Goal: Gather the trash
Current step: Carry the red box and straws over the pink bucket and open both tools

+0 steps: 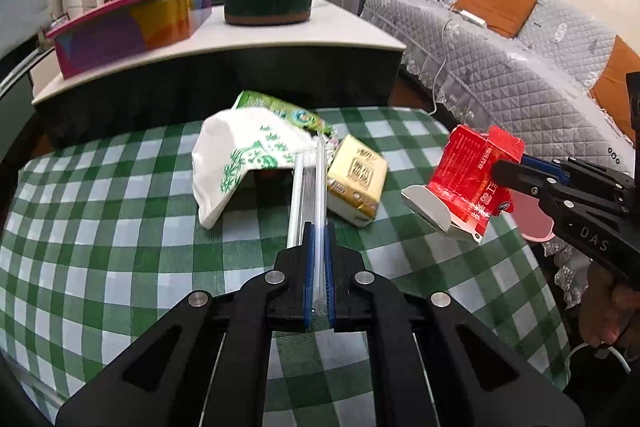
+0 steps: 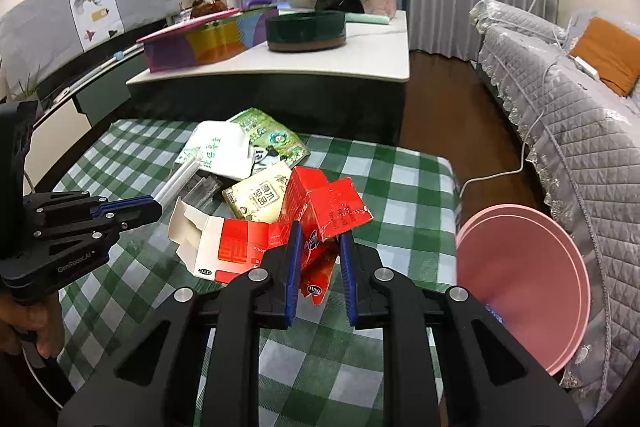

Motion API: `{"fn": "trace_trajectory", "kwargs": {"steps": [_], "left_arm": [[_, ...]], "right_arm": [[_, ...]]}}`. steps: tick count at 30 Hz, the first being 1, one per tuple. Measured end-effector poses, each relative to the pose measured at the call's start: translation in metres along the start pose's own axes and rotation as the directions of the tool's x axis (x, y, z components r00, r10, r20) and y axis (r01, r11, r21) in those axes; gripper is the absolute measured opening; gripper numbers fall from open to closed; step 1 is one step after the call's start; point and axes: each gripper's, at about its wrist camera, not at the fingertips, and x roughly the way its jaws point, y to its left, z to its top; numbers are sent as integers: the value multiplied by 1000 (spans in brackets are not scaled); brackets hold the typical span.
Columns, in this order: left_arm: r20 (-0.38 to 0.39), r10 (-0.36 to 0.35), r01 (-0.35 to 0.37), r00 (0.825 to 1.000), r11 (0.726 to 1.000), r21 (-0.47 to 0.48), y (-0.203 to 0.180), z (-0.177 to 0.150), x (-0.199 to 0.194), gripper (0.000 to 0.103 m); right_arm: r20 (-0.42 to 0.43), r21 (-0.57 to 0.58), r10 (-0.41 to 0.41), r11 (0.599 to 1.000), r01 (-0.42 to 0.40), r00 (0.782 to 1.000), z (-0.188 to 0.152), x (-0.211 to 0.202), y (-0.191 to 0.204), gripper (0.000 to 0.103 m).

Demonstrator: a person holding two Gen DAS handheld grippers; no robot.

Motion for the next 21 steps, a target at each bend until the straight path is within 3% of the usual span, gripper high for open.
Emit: {"fn": "trace_trajectory", "kwargs": {"steps": [21], "left_arm": [[78, -31, 29, 996, 999, 29, -29, -2, -29, 5]], "right_arm": [[65, 78, -53, 996, 48, 996, 1, -47, -28, 18]]}}
